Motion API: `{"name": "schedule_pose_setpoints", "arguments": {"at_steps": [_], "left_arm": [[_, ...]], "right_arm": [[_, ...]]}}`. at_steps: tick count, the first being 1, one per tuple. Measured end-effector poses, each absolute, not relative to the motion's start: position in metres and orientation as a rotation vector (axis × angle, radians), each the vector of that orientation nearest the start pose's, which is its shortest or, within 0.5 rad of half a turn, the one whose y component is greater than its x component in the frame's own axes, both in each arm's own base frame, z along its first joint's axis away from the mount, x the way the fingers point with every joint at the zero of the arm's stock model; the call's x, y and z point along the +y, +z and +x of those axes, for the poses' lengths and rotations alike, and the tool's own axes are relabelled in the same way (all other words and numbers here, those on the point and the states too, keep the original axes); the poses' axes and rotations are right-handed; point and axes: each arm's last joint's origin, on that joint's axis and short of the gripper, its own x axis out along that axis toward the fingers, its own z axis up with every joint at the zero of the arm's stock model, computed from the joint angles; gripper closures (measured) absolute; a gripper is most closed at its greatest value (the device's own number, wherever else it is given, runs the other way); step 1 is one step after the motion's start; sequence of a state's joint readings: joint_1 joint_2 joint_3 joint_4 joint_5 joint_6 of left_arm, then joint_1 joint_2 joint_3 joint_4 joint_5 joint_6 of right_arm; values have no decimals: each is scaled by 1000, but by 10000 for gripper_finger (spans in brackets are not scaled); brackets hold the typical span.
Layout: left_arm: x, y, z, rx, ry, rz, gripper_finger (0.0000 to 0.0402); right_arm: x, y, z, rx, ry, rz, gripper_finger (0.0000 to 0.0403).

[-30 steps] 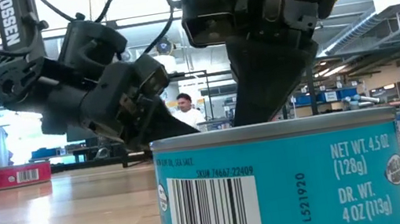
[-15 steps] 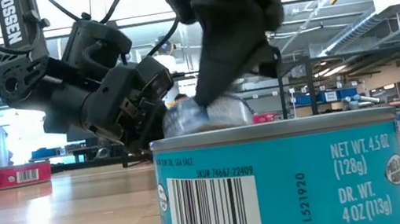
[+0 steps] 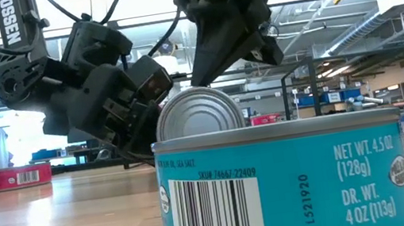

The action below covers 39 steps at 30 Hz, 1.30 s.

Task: Stack canned seafood by type on shelf
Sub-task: Put the center blue tuna can on the shelf aligned with the other tuna can

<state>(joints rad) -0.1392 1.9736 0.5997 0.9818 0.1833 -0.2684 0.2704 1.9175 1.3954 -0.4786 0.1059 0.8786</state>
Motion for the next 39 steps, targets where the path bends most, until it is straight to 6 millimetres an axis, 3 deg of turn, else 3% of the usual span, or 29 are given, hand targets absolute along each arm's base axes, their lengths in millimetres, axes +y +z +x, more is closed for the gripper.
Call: {"name": "schedule_pose_setpoints", "arguments": {"at_steps": [11, 20, 31, 39], "left_arm": [[-45, 82, 312, 441, -261, -276, 401], [-27, 93, 280, 436, -187, -331, 401], [-29, 103, 254, 396, -131, -364, 401], [-28, 100, 251, 411, -119, -391, 401]], "right_arm": [[103, 201, 390, 995, -241, 615, 382], [94, 213, 386, 978, -207, 569, 338], [94, 222, 383, 979, -62, 346, 221], [93, 220, 378, 1030, 38, 116, 141]]}}
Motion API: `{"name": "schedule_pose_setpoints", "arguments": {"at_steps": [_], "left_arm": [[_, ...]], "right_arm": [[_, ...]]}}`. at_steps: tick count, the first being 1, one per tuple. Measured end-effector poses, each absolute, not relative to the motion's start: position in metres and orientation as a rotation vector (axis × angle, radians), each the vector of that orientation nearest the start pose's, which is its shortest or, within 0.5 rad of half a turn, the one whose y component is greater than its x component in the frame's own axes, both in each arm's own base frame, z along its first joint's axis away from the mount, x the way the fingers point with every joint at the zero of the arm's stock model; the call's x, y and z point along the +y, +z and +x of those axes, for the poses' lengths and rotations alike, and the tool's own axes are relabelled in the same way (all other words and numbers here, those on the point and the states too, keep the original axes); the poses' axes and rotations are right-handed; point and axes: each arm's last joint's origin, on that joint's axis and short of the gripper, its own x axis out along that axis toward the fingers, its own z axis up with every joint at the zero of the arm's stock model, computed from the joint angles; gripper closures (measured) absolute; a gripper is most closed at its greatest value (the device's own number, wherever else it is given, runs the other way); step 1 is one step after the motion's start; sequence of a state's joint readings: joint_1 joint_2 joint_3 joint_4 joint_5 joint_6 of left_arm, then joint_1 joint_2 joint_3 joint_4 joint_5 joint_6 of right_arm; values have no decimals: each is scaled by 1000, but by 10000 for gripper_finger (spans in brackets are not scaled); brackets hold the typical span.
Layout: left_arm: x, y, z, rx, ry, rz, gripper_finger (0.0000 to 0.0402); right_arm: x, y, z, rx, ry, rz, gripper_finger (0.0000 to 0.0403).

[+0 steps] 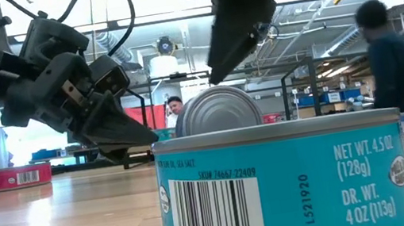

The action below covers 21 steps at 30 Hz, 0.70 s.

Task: Stack canned seafood by type on shelf
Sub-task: Put the center blue tuna can on the shelf aligned with the other tuna can

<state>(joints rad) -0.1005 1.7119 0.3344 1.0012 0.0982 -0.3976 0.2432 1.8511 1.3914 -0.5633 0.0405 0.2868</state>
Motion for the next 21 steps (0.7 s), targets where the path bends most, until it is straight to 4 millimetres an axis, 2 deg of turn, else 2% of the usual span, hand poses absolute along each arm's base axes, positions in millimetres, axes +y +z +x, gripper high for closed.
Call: {"name": "schedule_pose_setpoints", "arguments": {"at_steps": [5, 10, 15, 21], "left_arm": [[-28, 101, 251, 409, -119, -392, 401], [-28, 101, 251, 409, -118, -395, 401], [-28, 101, 252, 407, -112, -398, 401], [-28, 101, 252, 408, -106, -416, 401]], "right_arm": [[90, 217, 375, 1065, 30, 0, 119], [90, 214, 376, 1082, 80, -44, 117], [92, 196, 378, 1151, 115, -50, 130], [92, 194, 380, 1145, 105, -38, 172]]}}
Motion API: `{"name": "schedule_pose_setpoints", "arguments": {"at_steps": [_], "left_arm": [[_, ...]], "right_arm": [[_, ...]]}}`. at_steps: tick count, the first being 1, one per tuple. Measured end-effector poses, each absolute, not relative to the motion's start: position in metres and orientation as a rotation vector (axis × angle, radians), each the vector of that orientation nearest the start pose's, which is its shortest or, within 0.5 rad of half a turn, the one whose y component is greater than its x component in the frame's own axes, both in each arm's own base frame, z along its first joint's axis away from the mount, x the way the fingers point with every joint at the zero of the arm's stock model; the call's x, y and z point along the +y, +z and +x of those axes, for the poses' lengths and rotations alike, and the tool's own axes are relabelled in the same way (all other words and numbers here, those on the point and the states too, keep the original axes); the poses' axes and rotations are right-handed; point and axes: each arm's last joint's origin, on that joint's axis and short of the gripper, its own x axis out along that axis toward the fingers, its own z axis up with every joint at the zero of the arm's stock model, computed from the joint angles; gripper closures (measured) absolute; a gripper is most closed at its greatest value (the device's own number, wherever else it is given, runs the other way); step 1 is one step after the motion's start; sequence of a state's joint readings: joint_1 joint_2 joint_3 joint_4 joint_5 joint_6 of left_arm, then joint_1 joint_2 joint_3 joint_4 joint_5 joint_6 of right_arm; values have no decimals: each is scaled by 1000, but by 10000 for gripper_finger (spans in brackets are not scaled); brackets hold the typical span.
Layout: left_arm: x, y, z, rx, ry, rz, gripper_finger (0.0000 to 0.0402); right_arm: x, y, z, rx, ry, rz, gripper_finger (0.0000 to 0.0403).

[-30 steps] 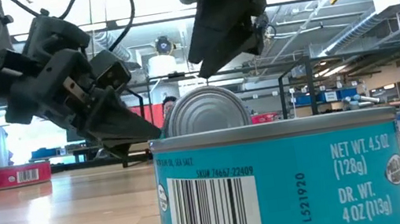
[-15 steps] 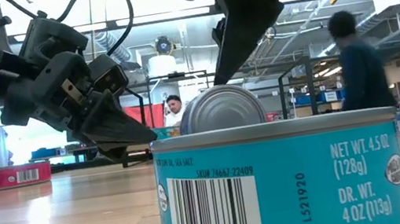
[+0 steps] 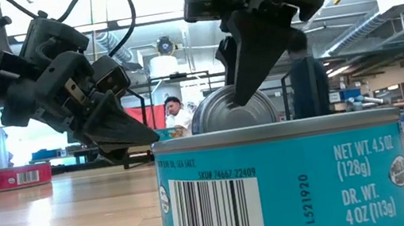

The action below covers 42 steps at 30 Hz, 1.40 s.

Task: Stack canned seafood by type on shelf
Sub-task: Put the center blue tuna can on the shelf aligned with the other tuna can

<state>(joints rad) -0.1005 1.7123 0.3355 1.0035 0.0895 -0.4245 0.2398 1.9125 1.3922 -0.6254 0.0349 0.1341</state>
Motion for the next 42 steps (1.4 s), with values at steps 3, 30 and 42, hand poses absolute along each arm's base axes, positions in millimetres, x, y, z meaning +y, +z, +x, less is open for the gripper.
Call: {"name": "schedule_pose_setpoints", "arguments": {"at_steps": [3, 30, 42], "left_arm": [[-28, 101, 252, 408, -105, -416, 401], [-26, 101, 252, 394, -45, -402, 401], [-26, 101, 252, 390, -29, -403, 401]], "right_arm": [[92, 196, 380, 1139, 107, -39, 205], [-57, 280, 405, 1112, -477, -615, 249], [-149, 273, 396, 1089, -483, -691, 248]]}}
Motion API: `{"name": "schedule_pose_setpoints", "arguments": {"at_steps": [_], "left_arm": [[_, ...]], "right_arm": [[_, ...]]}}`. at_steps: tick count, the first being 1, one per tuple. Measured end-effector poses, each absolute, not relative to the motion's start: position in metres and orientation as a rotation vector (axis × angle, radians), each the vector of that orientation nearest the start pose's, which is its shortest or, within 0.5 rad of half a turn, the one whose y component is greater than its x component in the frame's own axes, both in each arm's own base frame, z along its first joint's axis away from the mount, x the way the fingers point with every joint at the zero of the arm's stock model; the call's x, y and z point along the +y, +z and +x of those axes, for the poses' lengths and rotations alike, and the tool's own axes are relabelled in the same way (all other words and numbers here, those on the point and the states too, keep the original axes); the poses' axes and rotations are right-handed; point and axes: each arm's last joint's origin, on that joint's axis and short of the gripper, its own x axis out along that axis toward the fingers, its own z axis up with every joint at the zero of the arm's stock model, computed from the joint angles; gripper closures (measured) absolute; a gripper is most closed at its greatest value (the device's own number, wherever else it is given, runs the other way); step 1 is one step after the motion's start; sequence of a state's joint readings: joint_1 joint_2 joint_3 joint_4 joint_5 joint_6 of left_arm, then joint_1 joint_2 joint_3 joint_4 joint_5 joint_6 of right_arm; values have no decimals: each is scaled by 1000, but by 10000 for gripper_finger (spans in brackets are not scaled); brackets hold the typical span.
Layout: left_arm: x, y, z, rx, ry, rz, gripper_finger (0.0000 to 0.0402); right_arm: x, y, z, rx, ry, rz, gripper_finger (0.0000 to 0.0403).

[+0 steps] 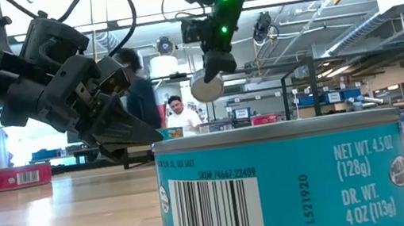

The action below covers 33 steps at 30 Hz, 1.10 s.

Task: Stack canned seafood by type on shelf
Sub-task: Put the center blue tuna can on the shelf aligned with the other tuna can

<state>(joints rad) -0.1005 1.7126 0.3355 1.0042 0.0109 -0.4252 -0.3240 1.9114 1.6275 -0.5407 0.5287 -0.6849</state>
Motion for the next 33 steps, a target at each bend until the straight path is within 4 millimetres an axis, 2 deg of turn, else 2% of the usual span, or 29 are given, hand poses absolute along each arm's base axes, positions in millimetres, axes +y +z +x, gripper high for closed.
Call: {"name": "schedule_pose_setpoints", "arguments": {"at_steps": [7, 17, 33], "left_arm": [[-26, 101, 252, 391, -27, -414, 401], [-26, 101, 252, 392, -23, -431, 401], [-26, 101, 252, 393, -21, -434, 401]], "right_arm": [[-169, 250, 387, 1101, -459, -680, 248], [-174, 228, 383, 1069, -407, -691, 247], [-174, 225, 382, 1043, -341, -662, 213]]}}
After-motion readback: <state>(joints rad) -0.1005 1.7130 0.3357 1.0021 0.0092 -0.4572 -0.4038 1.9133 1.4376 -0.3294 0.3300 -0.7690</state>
